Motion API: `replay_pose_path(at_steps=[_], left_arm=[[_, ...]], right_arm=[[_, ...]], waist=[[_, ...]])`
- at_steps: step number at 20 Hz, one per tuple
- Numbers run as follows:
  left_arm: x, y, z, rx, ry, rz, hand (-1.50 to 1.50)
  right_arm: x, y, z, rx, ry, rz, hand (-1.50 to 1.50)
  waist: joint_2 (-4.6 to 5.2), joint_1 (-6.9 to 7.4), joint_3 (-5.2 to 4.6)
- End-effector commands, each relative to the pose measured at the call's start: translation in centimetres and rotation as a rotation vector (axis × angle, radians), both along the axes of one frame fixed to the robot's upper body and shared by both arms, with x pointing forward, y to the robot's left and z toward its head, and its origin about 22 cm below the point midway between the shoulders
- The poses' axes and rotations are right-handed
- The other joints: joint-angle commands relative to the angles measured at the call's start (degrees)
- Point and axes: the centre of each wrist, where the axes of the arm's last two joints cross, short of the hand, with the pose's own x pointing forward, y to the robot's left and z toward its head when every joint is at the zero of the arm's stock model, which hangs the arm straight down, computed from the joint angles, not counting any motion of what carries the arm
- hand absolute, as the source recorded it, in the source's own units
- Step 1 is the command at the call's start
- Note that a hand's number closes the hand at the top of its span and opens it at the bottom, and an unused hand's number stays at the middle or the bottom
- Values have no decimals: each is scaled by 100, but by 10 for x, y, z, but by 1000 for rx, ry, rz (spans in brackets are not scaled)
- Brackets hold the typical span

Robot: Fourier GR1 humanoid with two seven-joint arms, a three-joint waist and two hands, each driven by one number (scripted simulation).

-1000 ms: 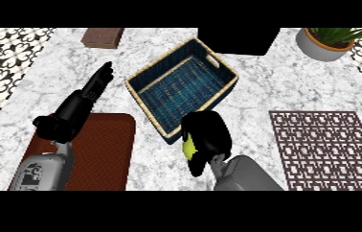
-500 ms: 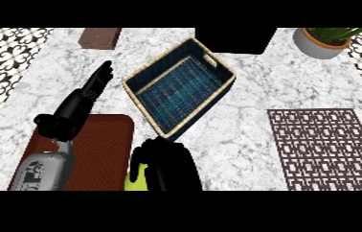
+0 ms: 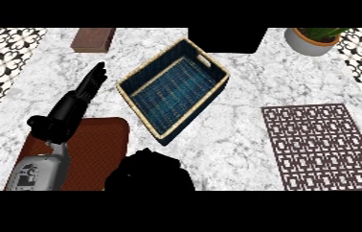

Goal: Pick the pear from the placemat and place it in the basket

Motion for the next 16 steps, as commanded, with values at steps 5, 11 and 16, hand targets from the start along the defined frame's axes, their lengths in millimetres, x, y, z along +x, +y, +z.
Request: replay_pose_path(at_steps=[5, 11, 16], left_arm=[[-2, -11, 0, 2, 4, -16, 0], [0, -3, 3, 2, -7, -9, 0], [11, -11, 10, -15, -19, -14, 0]], right_arm=[[22, 12, 26, 2, 66, -254, 150], [53, 19, 63, 45, 37, -352, 150], [85, 27, 84, 89, -7, -458, 150]], waist=[[28, 1, -6], [47, 104, -6], [94, 62, -1]])
